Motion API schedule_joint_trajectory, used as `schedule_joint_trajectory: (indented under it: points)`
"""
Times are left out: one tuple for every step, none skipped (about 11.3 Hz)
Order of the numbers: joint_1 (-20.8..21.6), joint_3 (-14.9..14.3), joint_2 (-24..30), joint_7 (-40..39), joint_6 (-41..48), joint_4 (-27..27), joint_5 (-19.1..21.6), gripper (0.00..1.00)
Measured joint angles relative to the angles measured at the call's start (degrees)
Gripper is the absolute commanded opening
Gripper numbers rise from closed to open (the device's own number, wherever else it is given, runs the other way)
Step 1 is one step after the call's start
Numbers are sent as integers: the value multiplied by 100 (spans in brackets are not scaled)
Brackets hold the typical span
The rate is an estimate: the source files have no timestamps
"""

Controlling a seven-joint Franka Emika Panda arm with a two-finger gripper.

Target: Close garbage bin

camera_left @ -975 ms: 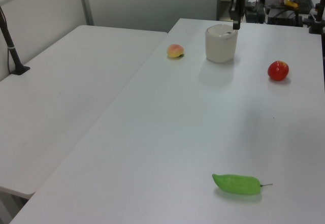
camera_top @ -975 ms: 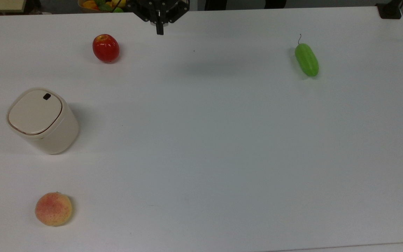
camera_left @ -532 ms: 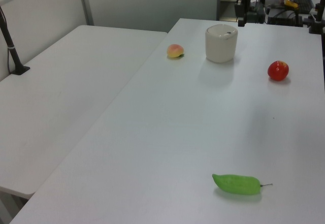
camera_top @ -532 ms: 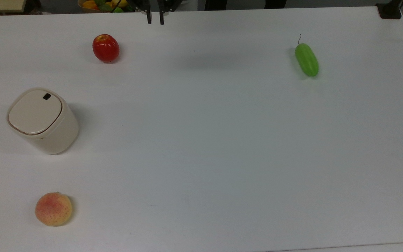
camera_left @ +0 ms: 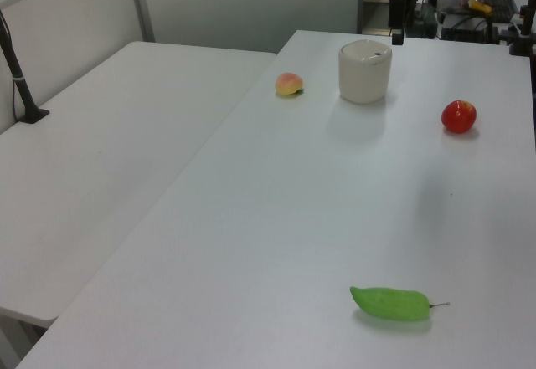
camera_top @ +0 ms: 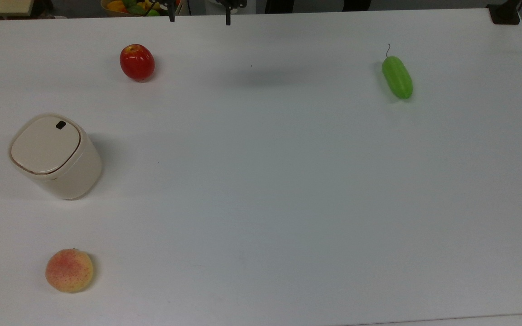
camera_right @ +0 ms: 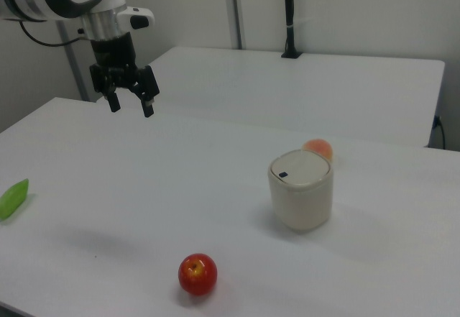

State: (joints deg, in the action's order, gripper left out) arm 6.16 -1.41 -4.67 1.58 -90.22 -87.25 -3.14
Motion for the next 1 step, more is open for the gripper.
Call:
schedule_joint_trajectory:
  points:
    - [0,0,5,0,0,0,0,100]
